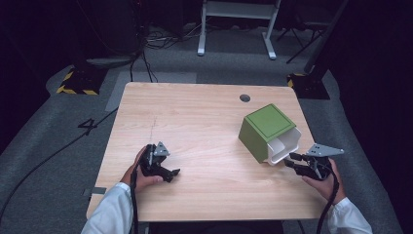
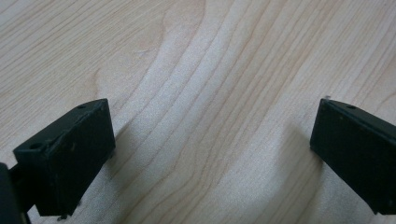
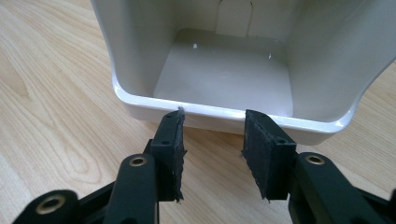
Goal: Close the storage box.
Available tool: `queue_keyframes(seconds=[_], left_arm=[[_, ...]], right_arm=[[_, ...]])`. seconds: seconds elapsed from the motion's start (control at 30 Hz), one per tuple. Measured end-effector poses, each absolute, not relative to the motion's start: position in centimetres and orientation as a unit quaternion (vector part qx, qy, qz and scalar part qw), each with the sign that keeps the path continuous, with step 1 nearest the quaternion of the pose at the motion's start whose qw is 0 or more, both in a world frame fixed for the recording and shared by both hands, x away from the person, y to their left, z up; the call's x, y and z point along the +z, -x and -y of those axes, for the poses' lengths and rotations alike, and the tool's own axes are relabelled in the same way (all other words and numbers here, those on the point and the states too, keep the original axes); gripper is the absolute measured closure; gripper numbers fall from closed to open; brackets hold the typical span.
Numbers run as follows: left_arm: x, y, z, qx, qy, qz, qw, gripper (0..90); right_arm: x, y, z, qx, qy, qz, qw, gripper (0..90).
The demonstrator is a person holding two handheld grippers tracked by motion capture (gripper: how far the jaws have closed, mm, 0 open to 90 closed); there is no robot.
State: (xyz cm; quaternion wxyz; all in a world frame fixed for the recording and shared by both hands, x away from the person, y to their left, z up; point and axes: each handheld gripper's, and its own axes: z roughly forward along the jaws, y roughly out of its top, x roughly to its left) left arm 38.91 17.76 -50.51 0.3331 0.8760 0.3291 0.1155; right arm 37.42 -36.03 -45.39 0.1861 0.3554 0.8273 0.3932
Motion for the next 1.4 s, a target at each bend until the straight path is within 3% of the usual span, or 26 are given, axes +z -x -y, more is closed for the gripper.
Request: queue_keyframes(seconds=[0.67,0.93,1.17,1.4], left_arm=[[-50.5,-38.9,-17.8,0.116,-0.876,-0.329,0.333,0.2],[-50.5,-38.9,-17.8,0.116,-0.876,-0.328,0.334,0.2],[-50.5,-38.9,-17.8,0.116,-0.876,-0.328,0.334,0.2],[-50.5,-38.9,-17.8,0.116,-0.876,-0.328,0.333,0.2]], right_arm=[[-45.0,-39.2,34.0,0.394,-0.341,-0.830,0.199,55.4],[-44.6,-39.2,34.2,0.399,-0.327,-0.835,0.191,44.7],[-43.9,-39.0,34.4,0.387,-0.320,-0.838,0.213,27.6],[-43.6,-38.6,34.6,0.366,-0.311,-0.845,0.233,22.1]])
